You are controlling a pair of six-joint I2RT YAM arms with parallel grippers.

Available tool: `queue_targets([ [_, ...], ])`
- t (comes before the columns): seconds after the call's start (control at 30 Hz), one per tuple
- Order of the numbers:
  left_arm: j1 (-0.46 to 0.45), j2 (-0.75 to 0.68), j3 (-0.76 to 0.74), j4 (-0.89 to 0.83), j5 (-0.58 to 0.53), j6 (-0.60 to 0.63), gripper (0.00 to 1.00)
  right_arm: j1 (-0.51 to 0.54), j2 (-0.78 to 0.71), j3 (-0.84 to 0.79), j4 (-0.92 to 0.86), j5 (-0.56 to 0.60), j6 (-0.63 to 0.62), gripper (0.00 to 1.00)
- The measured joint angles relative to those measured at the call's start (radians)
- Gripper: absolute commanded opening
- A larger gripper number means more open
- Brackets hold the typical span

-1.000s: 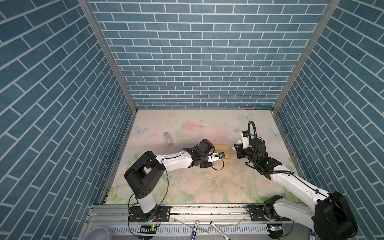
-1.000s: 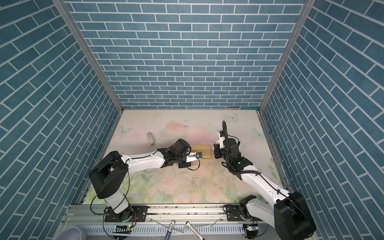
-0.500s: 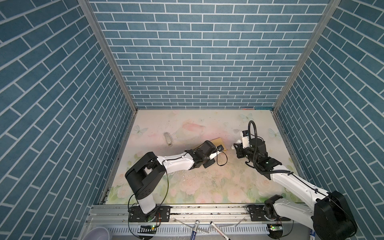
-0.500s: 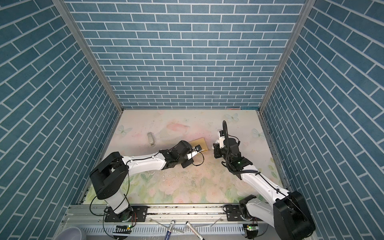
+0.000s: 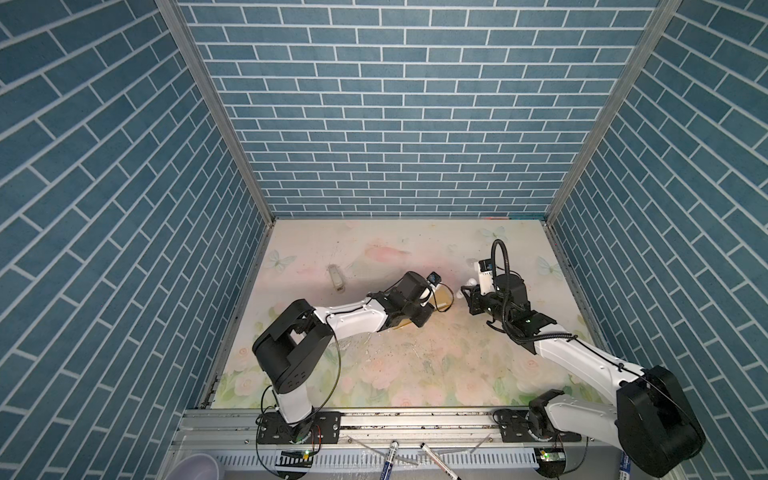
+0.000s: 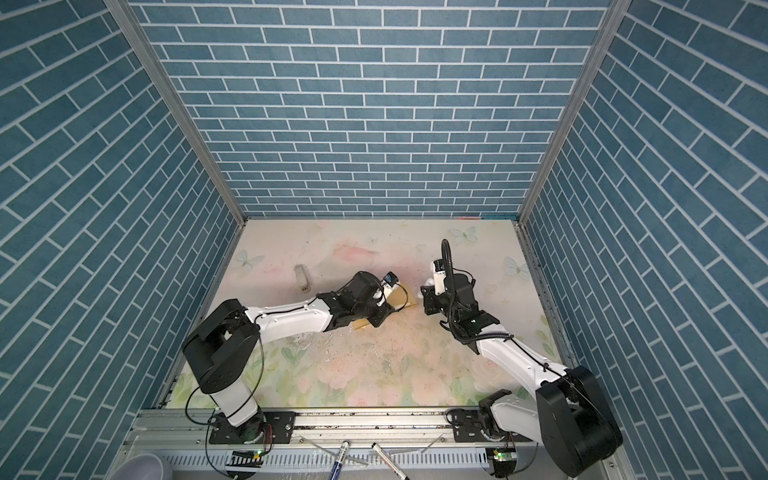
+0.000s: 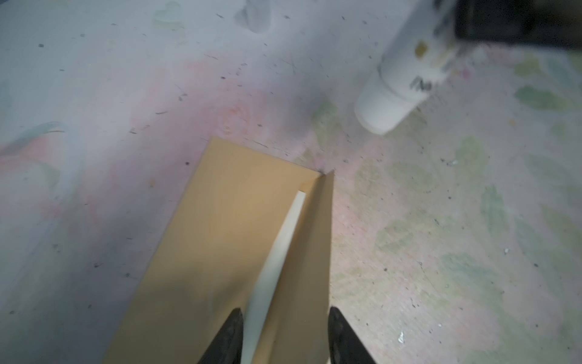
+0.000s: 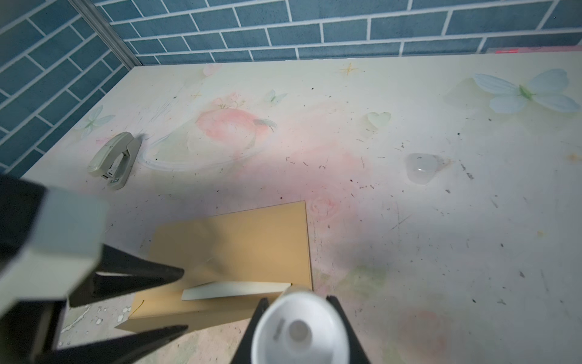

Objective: Place the letter into the envelope and seal it

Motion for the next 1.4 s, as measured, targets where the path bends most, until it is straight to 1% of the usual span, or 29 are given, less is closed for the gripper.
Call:
queue_targets([
  [0.13, 0.103, -0.07, -0.068, 0.073, 0.049, -0.122, 0.37, 0.037, 0.085, 0.043, 0.032, -0.002, -0.001, 0.0],
  [0.2, 0.145, -0.085, -0.109, 0.114, 0.078, -0.195, 0.3, 0.078, 0.132, 0.082, 0.042, 0.013, -0.008, 0.0],
  [0.27, 0.169, -0.083, -0.139, 0.139, 0.103, -0.256, 0.25, 0.124, 0.179, 0.125, 0.054, 0.035, -0.019, 0.0],
  [0.4, 0.198, -0.053, -0.177, 0.176, 0.15, -0.368, 0.14, 0.195, 0.273, 0.201, 0.077, 0.072, -0.044, 0.0],
  [0.6, 0.21, 0.008, -0.199, 0.217, 0.179, -0.489, 0.0, 0.255, 0.379, 0.256, 0.089, 0.113, -0.065, 0.0],
  [0.7, 0.214, 0.035, -0.2, 0.222, 0.181, -0.53, 0.0, 0.273, 0.407, 0.261, 0.091, 0.131, -0.072, 0.0],
  [0.9, 0.216, 0.071, -0.205, 0.227, 0.175, -0.573, 0.0, 0.288, 0.451, 0.264, 0.091, 0.159, -0.082, 0.0],
  [1.4, 0.216, 0.089, -0.218, 0.272, 0.158, -0.588, 0.0, 0.319, 0.529, 0.32, 0.076, 0.187, -0.123, 0.0],
])
